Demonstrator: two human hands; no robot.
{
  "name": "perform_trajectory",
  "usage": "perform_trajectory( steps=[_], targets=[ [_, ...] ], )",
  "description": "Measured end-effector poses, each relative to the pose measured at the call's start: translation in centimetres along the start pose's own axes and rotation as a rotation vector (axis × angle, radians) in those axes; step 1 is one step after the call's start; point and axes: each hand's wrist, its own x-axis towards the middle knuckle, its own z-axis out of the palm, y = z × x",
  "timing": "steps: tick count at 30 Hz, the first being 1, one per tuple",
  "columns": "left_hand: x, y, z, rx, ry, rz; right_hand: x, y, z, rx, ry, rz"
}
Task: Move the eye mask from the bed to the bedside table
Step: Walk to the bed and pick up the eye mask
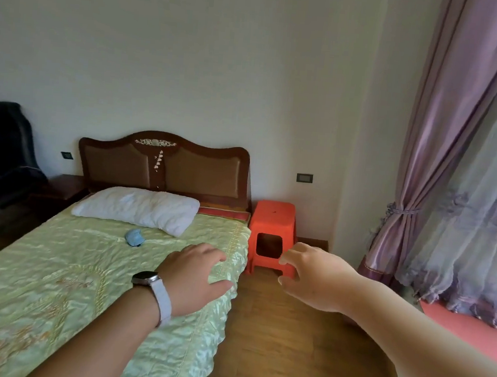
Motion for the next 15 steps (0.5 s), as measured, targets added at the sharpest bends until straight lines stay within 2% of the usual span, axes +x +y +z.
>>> perform_trajectory(
  steps=[7, 15],
  targets=[
    [4.1, -3.9, -1.0, 0.021, 0.012, -0.156, 8.4, 2.7, 1.1, 0.018, -0.008, -0.131],
    [13.2, -12.2, 1.1, -0.023, 0.013, -0.21, 20.8, 3.2, 4.7, -0.001, -0.087, -0.223]
  ],
)
